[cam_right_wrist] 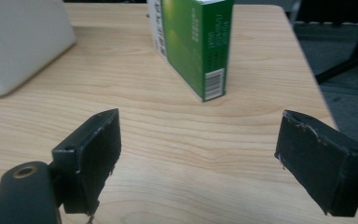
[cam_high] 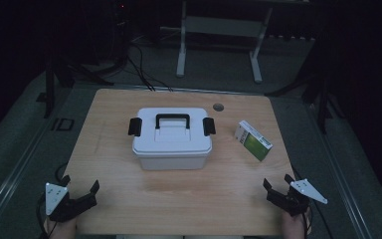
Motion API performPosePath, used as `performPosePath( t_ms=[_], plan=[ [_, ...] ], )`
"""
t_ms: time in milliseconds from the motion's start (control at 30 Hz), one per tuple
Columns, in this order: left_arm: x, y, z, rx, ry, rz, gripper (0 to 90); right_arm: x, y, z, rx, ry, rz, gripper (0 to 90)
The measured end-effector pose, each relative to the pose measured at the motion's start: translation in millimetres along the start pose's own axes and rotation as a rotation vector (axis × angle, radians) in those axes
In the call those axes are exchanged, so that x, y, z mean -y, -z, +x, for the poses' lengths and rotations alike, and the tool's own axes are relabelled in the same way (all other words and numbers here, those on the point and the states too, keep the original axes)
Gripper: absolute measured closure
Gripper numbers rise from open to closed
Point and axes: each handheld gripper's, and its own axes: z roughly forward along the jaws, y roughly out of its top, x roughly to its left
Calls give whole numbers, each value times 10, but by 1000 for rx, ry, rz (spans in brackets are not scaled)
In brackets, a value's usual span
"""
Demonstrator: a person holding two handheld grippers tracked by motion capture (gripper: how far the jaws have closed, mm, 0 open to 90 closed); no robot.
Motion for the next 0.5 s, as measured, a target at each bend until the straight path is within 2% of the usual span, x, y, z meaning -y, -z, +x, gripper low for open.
performPosePath(
  t_ms=[67,167,267,333,400,433,500],
  plan=[
    [22,-10,-1,8,-20,-25,21,3,-1,3,-11,-7,2,134],
    [26,-33,-15,39,-10,28,21,-5,0,25,-32,-18,-10,137],
    [0,-41,-39,90,31,82,21,-20,-3,76,-36,18,-1,137],
    [-21,-41,-65,128,45,107,21,-24,-7,93,-49,20,2,132],
    [-26,-41,-87,179,53,116,29,-21,-24,116,-60,3,17,129],
    [-27,-44,-103,189,53,121,51,-19,-35,135,-58,3,29,124],
    [-31,-58,-125,217,49,120,53,-22,-47,175,-68,26,45,123]
  ],
)
